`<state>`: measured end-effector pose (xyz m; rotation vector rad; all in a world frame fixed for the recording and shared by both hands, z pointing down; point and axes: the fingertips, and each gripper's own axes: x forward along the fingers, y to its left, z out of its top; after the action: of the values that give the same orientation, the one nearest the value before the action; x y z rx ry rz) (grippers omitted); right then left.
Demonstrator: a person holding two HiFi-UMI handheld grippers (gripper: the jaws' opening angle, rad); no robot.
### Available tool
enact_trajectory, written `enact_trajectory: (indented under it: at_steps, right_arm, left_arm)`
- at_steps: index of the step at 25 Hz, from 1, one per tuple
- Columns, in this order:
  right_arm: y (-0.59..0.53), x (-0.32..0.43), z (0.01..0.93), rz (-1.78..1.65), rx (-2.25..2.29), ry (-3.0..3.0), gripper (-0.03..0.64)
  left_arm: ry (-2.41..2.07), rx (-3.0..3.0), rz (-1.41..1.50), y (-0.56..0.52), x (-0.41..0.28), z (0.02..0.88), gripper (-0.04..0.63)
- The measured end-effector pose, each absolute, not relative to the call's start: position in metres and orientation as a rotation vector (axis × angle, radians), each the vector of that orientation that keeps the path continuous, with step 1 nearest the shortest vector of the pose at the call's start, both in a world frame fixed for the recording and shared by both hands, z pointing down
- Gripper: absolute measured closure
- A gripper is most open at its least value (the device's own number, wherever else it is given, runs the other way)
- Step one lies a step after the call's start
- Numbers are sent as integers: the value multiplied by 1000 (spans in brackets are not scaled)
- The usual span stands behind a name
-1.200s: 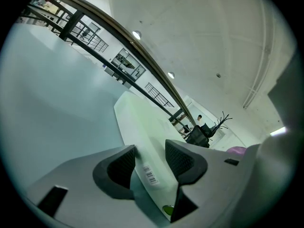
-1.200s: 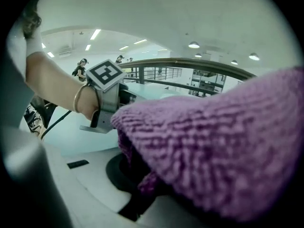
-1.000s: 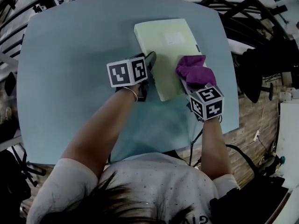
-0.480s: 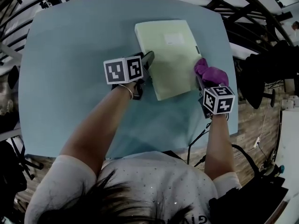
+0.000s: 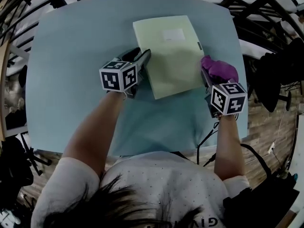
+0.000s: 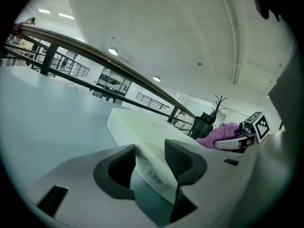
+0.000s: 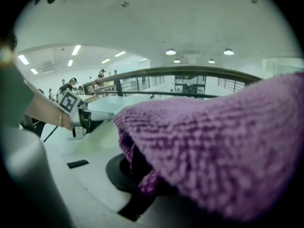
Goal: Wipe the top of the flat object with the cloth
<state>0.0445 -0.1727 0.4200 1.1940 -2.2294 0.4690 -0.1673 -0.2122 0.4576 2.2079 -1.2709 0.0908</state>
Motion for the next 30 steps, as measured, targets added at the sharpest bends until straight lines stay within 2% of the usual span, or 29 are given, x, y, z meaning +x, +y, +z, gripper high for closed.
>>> enact_trajectory:
  at_steps: [3, 6, 10, 13, 30]
  right_arm:
    - [-155, -22, 388, 415, 1002, -2484, 589]
    - [-115, -98, 400, 350, 696, -2555, 589]
    - [-82, -125, 446, 252, 510, -2419, 590]
    - [-82, -114, 455, 174, 476, -2358, 589]
    - [-136, 37, 455, 391, 800, -2306, 589]
  left_arm:
    - [-1239, 2198, 97, -219, -154, 463, 405]
    - [-1278, 2208, 116, -221, -151, 467, 405]
    - [-1293, 2217, 123, -221, -151, 470, 405]
    - [-1325, 2232, 128, -223, -152, 469, 407]
    - [-1392, 2264, 133, -227, -144, 467, 407]
